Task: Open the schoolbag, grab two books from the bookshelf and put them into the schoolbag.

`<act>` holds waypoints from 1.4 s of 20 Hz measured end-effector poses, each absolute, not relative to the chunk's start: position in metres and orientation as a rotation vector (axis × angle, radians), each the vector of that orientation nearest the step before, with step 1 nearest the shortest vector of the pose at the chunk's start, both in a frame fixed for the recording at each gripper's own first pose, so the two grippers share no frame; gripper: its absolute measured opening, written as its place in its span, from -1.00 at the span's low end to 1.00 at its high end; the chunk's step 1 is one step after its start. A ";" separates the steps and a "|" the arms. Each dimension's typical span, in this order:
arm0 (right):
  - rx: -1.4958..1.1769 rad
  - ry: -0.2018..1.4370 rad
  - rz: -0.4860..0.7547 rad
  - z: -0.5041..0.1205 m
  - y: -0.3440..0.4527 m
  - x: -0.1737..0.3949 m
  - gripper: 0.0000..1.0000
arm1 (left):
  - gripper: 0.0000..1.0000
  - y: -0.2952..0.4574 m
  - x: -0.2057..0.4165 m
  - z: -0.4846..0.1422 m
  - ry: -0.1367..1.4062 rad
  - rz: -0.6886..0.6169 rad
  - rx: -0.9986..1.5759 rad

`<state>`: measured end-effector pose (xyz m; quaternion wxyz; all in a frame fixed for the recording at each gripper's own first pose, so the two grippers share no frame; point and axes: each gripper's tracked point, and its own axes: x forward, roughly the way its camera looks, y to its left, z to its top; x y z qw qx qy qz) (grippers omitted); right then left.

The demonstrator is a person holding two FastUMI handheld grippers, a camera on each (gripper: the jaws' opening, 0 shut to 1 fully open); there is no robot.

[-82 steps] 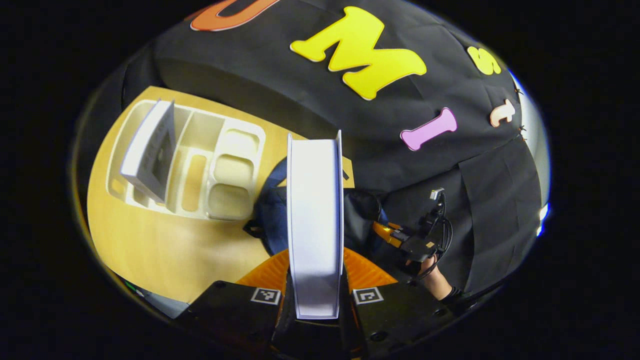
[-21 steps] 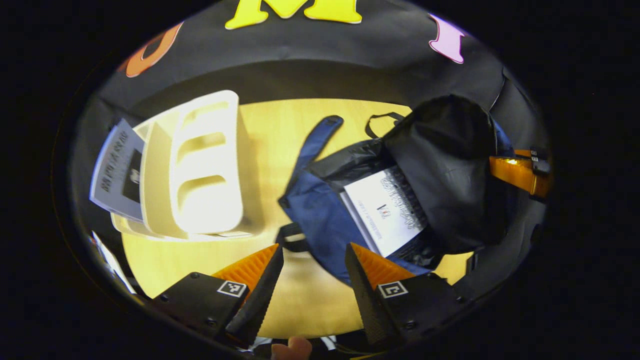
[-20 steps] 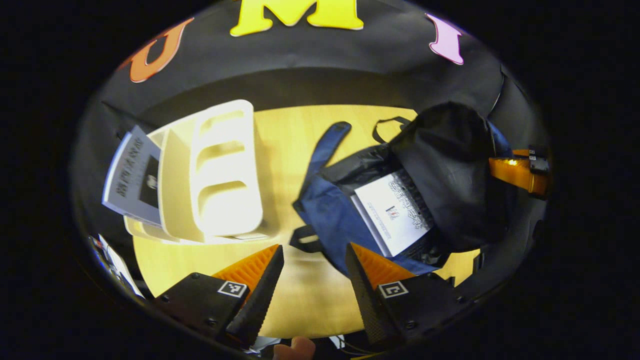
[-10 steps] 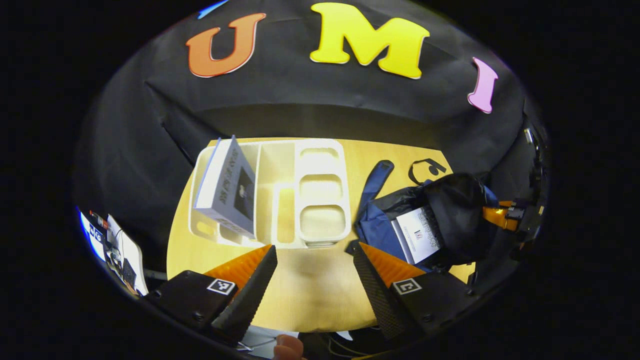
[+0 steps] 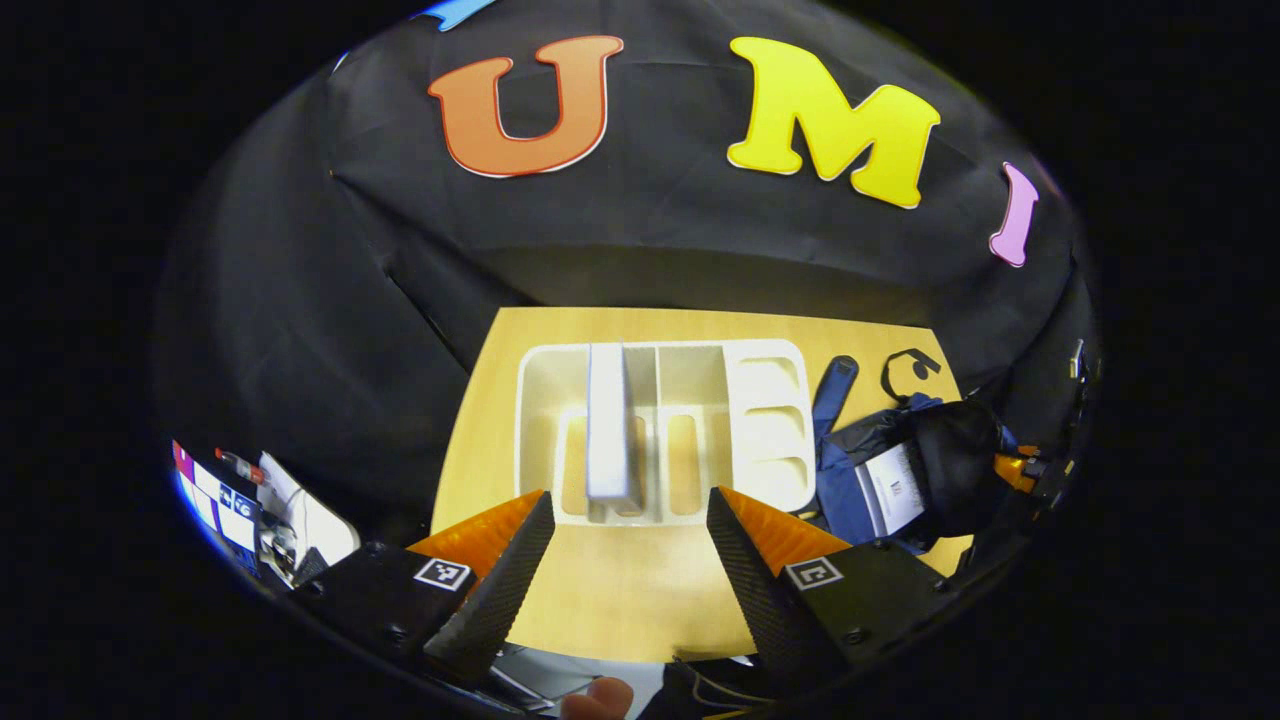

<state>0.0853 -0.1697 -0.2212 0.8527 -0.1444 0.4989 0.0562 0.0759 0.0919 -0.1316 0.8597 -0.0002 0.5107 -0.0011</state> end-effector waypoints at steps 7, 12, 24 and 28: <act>-0.294 1.063 0.082 -0.224 -0.166 0.084 -0.94 | 0.93 0.097 0.111 -0.153 1.146 -0.077 0.052; -0.283 1.071 0.044 -0.225 -0.172 0.085 -0.99 | 0.90 0.109 0.131 -0.182 1.210 -0.094 0.054; -0.273 1.089 0.012 -0.227 -0.175 0.088 -0.99 | 0.92 0.101 0.129 -0.246 1.475 -0.106 -0.107; -0.266 1.092 0.013 -0.227 -0.176 0.087 -1.00 | 0.92 0.107 0.129 -0.262 1.519 -0.081 -0.109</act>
